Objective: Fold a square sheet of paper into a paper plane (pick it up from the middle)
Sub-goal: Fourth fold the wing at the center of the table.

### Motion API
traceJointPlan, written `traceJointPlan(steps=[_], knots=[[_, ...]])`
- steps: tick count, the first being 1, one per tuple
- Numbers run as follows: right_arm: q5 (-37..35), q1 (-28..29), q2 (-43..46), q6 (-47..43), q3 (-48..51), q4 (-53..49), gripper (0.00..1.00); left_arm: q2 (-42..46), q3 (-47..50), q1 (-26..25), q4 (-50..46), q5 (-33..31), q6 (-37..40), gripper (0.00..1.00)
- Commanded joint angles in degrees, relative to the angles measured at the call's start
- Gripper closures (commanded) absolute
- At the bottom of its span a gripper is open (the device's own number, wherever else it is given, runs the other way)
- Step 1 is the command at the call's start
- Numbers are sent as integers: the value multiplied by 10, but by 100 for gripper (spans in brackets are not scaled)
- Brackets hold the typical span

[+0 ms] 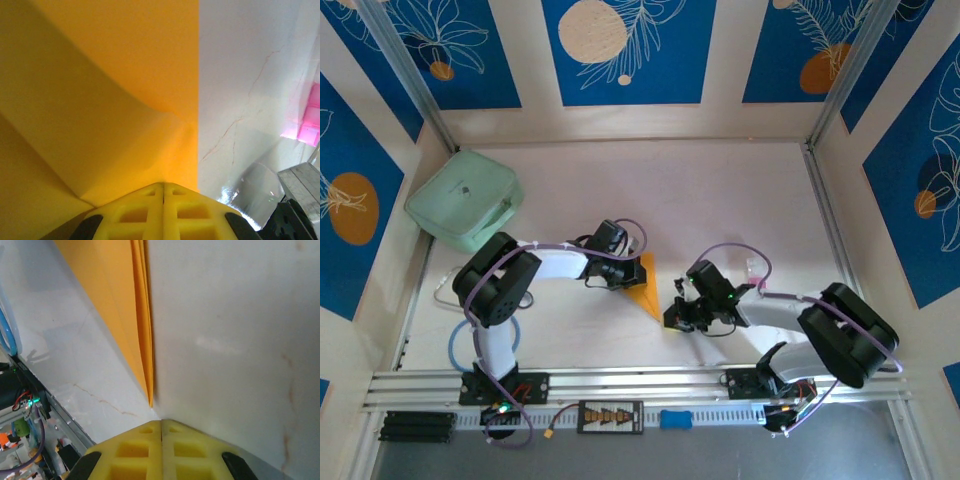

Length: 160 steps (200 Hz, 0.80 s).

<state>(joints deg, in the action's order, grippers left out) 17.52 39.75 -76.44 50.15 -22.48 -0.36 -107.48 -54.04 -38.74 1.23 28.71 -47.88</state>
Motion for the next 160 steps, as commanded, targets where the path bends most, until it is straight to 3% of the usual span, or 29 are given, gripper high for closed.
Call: traceJointPlan(steps=[1, 92, 160], knots=[[0, -3, 37, -18, -42, -67, 98, -22, 25, 9, -53, -53, 6, 100], [7, -36, -124, 6, -148, 48, 99, -25, 27, 9, -41, -46, 0, 100], [16, -37, -167, 24, -154, 88, 99, -25, 24, 9, -45, -46, 1, 100]])
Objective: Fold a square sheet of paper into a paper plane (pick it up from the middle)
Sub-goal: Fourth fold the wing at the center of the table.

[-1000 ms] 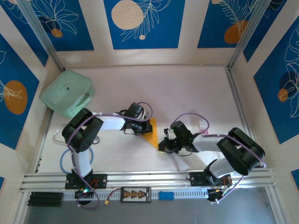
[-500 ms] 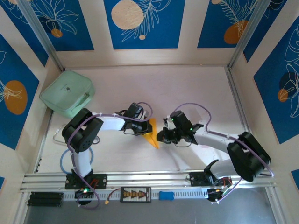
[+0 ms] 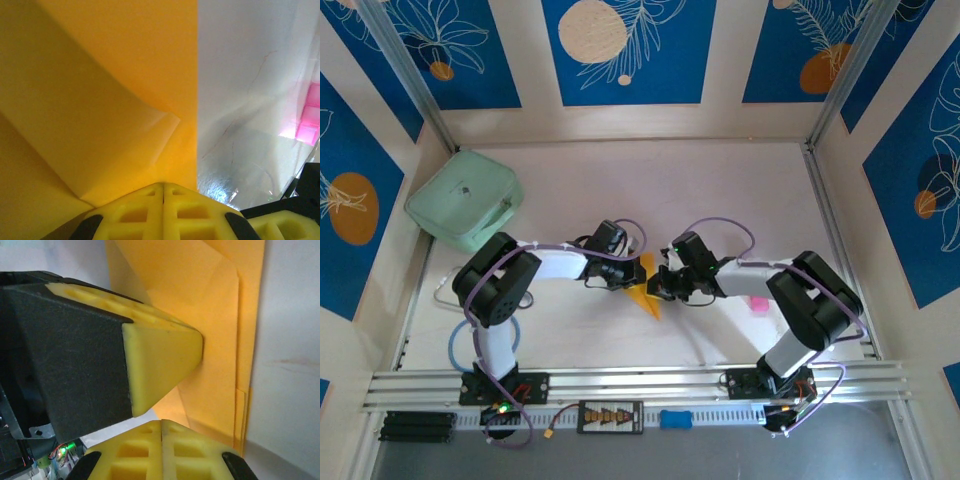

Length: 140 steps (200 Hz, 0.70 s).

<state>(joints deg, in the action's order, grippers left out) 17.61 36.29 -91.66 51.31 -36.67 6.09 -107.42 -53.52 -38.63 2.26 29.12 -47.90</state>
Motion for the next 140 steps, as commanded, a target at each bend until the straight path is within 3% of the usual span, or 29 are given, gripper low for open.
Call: traceJointPlan(steps=[1, 61, 140], knots=[[15, -3, -16, 13, -12, 25, 99, -26, 18, 8, -56, -51, 2, 100], [-5, 4, -71, 24, 32, 41, 100, -24, 14, 8, -63, -50, 5, 100], [-2, -13, -66, 8, 82, 45, 100, 23, 7, 1, -33, -40, -5, 98]])
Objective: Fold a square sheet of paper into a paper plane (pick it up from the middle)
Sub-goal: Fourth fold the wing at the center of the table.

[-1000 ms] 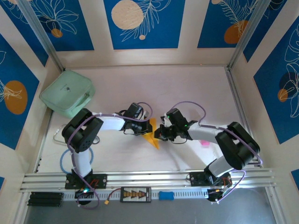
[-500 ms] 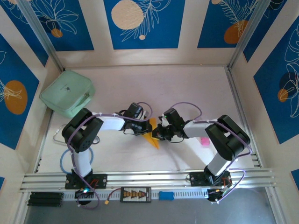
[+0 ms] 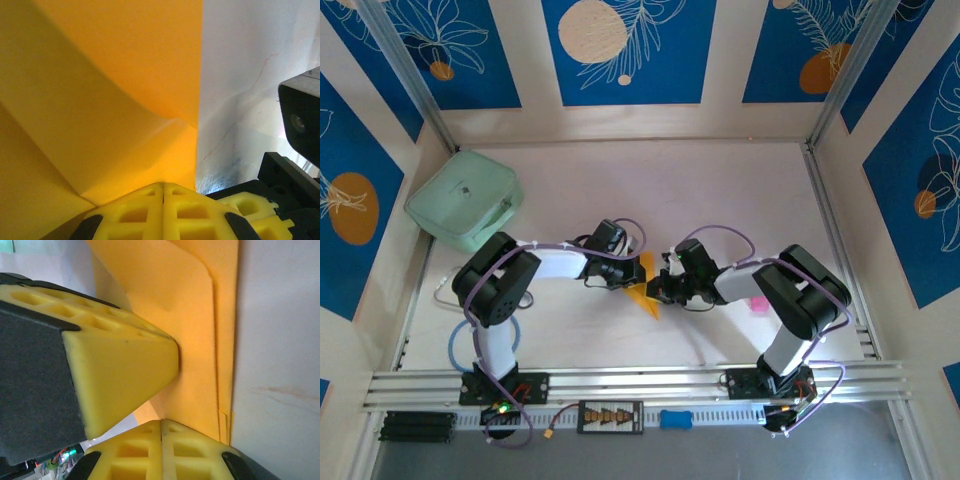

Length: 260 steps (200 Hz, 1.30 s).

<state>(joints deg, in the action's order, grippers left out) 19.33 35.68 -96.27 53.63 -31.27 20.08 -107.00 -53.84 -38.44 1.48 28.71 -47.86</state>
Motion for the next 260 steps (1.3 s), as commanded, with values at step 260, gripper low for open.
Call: traceJointPlan(steps=[260], knots=[[5, -26, -19, -60, 32, -142, 100, -62, -57, 145, -31, -16, 63, 99]])
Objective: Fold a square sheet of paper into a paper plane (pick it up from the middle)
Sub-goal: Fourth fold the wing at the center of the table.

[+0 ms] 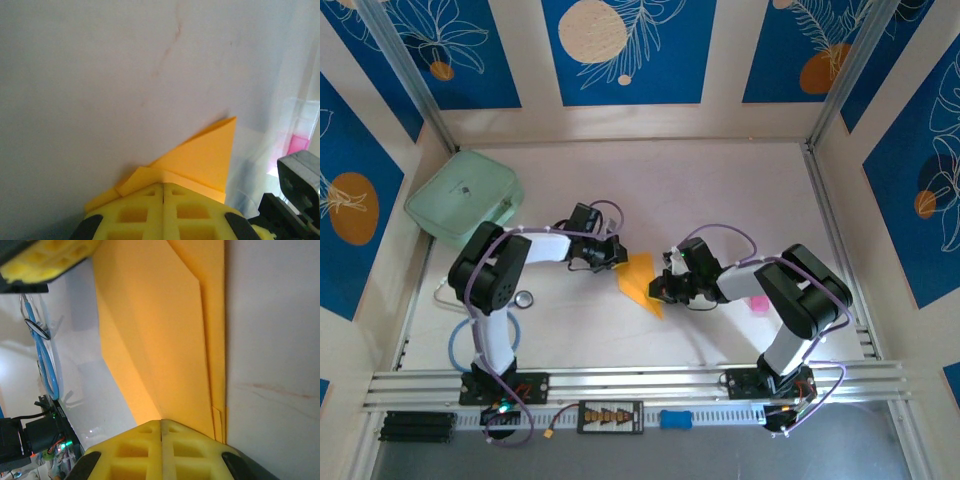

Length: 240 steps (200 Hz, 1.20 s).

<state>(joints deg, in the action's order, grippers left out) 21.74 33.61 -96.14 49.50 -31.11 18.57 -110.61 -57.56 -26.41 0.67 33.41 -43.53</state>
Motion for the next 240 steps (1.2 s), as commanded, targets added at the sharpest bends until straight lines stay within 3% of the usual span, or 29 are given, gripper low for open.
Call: traceJointPlan(steps=[1, 47, 92, 164, 240], knots=[[-19, -6, -20, -18, 31, -128, 100, -26, -21, 25, -24, -63, 19, 99], [-21, -6, -13, -24, 28, -140, 100, -47, -66, 32, -114, -108, 36, 100], [-20, -7, -11, -27, 25, -145, 100, -53, -93, 36, -140, -121, 40, 100], [-14, -6, -19, -29, 23, -143, 100, -51, -102, 50, -149, -122, 43, 100], [-14, -6, -21, -31, 15, -150, 100, 12, -102, 51, -148, -120, 46, 98]])
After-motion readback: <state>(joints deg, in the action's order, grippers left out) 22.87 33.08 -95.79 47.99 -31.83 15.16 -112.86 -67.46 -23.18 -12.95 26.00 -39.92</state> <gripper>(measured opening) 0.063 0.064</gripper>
